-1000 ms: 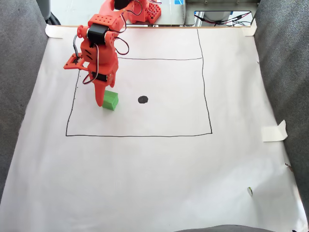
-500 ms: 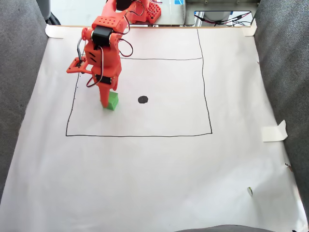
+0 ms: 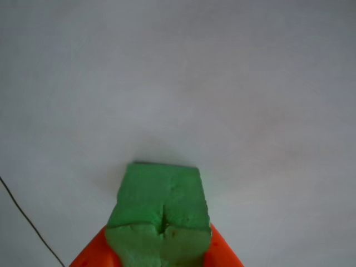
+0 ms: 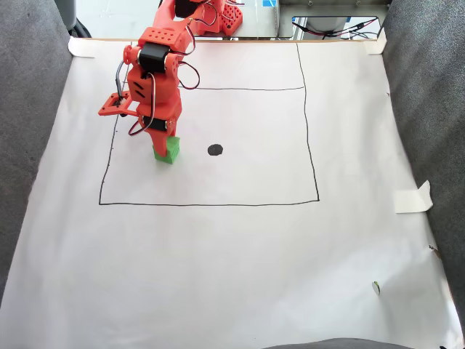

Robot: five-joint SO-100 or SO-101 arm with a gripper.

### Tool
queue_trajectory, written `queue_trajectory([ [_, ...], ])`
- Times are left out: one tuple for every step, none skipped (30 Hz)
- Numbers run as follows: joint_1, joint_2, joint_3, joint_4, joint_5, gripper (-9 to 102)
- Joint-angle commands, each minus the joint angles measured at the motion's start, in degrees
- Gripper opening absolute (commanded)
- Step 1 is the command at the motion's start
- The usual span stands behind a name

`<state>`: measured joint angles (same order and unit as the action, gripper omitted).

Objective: Grasp the colored block, Place it on the black dot, and then return the arm to the default position.

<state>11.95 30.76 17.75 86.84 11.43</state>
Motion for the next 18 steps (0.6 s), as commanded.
queue_trajectory([
  [0.97,2.55,-0.09,-0.26,-0.35,0],
  [1.05,2.81,-0.09,-0.26,-0.35,0],
  [1.14,3.08,-0.09,-0.26,-0.35,0],
  [1.32,3.34,-0.09,-0.26,-0.35,0],
  [1.41,3.6,-0.09,-0.26,-0.44,0],
  [1.49,3.87,-0.09,-0.26,-0.53,0],
  [1.67,4.31,-0.09,-0.26,-0.53,0],
  [1.85,4.75,-0.09,-0.26,-0.53,0],
  [1.93,5.19,-0.09,-0.18,-0.44,0],
  [2.02,5.62,-0.09,-0.09,-0.35,0],
  [2.11,6.24,-0.09,0.09,-0.18,0],
  [2.2,6.77,-0.09,0.26,0.0,0],
  [2.29,7.38,-0.09,0.44,0.09,0],
  [2.29,7.91,-0.09,0.62,0.18,0],
  [2.29,8.53,-0.09,0.79,0.18,0],
  [2.29,9.05,-0.09,0.97,0.26,0],
  [2.2,9.67,-0.09,0.97,0.26,0],
  [2.02,10.2,-0.09,0.97,0.26,0],
])
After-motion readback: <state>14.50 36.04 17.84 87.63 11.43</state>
